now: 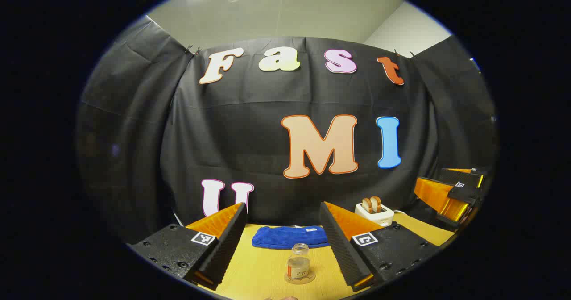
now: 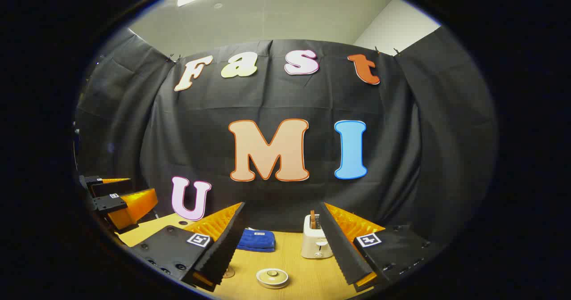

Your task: Open the teacup lid with one hand, grasp the water bottle and pour water into the teacup with the other hand; after pouring, place the water bottle on the coaster and then close the teacup lid.

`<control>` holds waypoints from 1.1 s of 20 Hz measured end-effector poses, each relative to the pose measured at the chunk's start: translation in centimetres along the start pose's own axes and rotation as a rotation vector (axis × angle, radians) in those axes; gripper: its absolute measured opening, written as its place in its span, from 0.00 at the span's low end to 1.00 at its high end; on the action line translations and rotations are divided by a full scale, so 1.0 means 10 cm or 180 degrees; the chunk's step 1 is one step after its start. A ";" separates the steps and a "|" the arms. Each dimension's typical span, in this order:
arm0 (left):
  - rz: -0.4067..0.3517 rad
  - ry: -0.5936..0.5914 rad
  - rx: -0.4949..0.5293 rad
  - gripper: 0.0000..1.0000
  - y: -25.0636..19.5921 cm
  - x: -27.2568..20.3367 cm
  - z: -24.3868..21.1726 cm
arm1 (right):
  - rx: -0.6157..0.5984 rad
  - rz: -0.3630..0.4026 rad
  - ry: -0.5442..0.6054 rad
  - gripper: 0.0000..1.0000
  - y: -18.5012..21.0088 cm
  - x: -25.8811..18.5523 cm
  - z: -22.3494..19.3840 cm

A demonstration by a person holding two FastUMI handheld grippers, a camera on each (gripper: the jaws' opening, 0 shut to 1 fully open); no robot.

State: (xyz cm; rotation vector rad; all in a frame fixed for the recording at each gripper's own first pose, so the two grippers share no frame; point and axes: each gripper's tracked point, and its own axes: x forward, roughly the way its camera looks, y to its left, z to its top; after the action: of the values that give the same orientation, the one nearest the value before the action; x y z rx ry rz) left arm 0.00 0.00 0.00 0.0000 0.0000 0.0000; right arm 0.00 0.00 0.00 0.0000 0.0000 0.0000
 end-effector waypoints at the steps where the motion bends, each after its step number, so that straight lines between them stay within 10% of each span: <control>1: -0.0002 -0.0008 0.0009 0.95 0.00 0.00 0.00 | -0.0005 -0.0002 -0.0026 0.99 0.00 0.01 0.02; 22: 0.0045 0.0009 0.0095 0.95 0.10 -0.01 -0.05 | -0.0005 0.0345 0.0342 1.00 0.23 0.27 -0.58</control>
State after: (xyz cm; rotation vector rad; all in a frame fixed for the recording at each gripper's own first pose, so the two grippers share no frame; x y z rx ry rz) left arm -0.08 1.03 -0.51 0.0298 0.0027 0.0140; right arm 2.75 2.34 -5.80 -0.0017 0.1073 0.1083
